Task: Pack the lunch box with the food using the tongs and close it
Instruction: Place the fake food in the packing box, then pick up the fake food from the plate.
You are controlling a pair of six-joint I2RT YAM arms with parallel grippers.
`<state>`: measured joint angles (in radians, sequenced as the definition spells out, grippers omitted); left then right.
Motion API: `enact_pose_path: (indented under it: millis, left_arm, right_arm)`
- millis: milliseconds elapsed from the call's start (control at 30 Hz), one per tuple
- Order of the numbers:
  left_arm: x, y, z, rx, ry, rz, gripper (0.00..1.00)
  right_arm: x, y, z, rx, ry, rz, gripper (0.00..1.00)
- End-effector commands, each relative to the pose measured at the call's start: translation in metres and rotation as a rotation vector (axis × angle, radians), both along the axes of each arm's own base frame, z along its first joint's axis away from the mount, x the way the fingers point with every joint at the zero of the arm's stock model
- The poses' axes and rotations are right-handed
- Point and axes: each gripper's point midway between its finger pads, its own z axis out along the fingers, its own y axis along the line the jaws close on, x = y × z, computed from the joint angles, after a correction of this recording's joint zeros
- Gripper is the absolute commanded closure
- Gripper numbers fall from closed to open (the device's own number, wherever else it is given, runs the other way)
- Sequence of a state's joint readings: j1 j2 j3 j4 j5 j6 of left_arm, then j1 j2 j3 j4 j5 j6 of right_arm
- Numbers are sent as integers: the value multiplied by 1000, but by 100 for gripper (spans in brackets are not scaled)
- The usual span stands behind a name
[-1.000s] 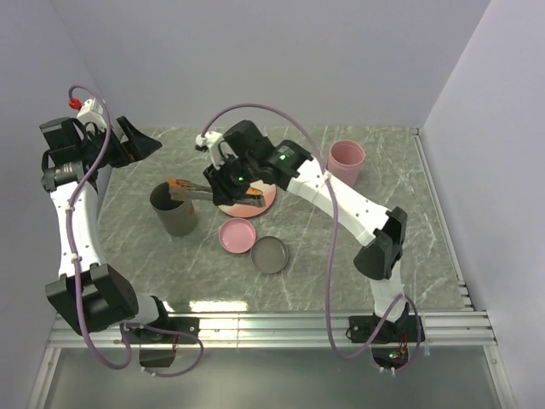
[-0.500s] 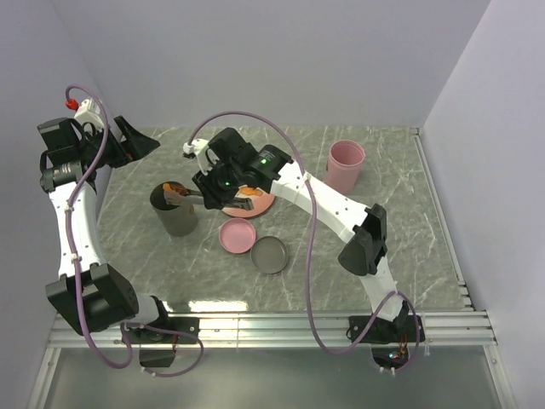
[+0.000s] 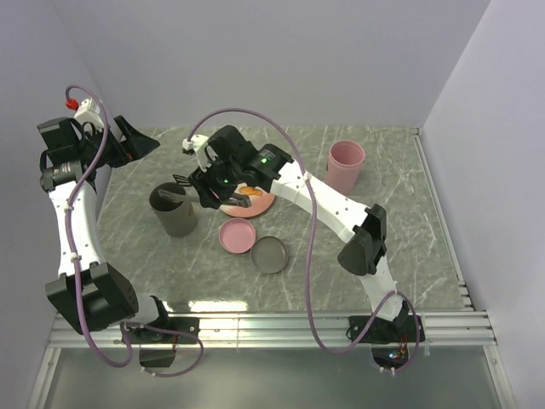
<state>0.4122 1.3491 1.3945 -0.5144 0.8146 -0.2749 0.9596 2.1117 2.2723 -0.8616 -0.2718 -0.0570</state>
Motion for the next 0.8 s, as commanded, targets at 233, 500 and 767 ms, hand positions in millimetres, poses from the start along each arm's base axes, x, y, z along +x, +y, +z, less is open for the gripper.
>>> enact_pose_path:
  millis: [233, 500, 767]
  left_arm:
    - [5, 0, 26, 12, -64, -24, 1]
    - [4, 1, 20, 9, -56, -17, 1]
    - [4, 1, 17, 13, -50, -17, 1]
  right_arm:
    - [49, -57, 54, 111, -84, -148, 43]
    - [109, -101, -13, 3, -39, -317, 46]
    - [134, -104, -60, -58, -4, -370, 47]
